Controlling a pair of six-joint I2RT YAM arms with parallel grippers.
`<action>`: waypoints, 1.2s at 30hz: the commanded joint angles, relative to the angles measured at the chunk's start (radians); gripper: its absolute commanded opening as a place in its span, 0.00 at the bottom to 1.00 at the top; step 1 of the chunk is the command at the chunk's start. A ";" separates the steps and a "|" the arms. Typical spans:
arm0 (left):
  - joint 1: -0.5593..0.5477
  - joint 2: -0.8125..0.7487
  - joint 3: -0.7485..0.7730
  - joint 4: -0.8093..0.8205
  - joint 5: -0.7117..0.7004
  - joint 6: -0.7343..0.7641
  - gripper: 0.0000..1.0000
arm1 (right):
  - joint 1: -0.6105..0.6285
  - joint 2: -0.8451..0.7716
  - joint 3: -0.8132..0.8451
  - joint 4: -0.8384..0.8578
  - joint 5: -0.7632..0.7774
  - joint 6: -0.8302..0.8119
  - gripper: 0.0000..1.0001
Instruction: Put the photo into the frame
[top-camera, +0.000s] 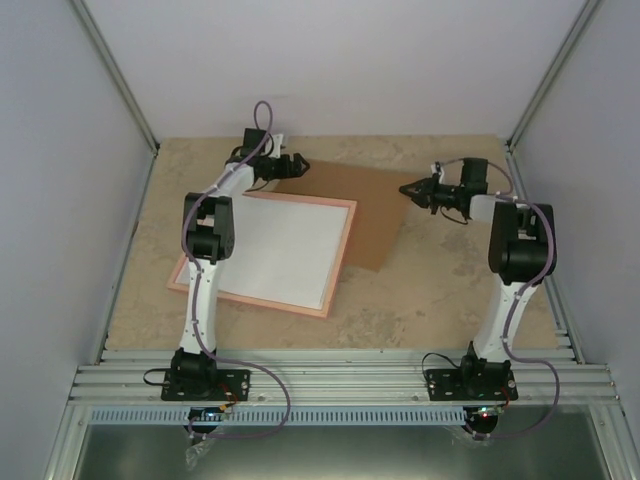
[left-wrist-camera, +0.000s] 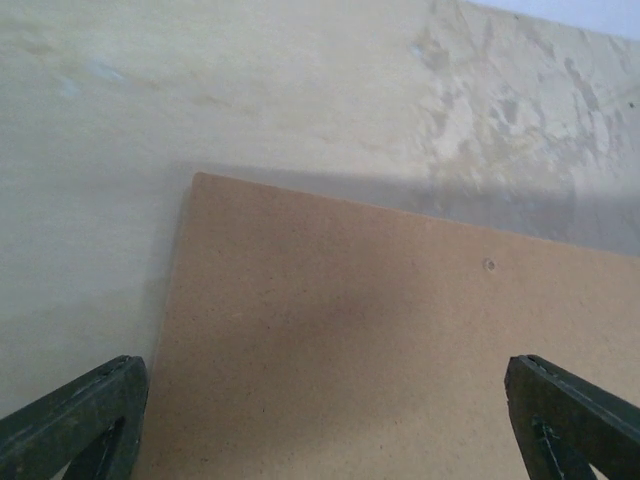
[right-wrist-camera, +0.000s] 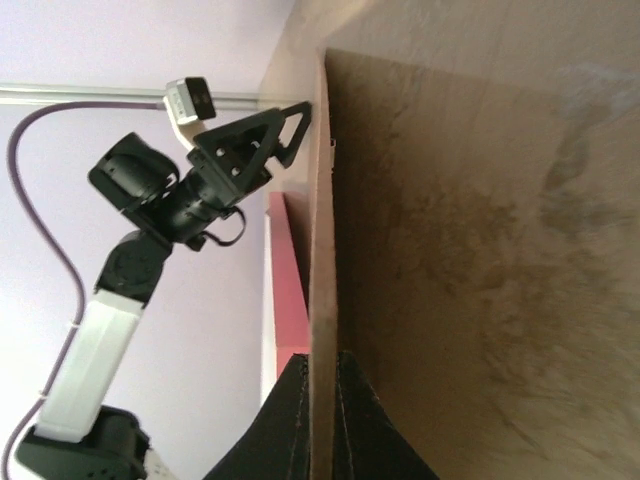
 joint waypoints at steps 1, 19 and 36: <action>-0.088 -0.047 -0.036 -0.148 0.102 0.003 0.99 | -0.066 -0.082 0.091 -0.308 0.100 -0.334 0.01; 0.010 -0.325 -0.108 -0.257 -0.011 0.139 0.99 | -0.326 -0.382 0.120 -0.485 0.189 -0.681 0.01; 0.187 -0.747 -0.417 -0.331 0.048 0.211 0.99 | -0.281 -0.608 0.265 -0.419 0.132 -0.981 0.00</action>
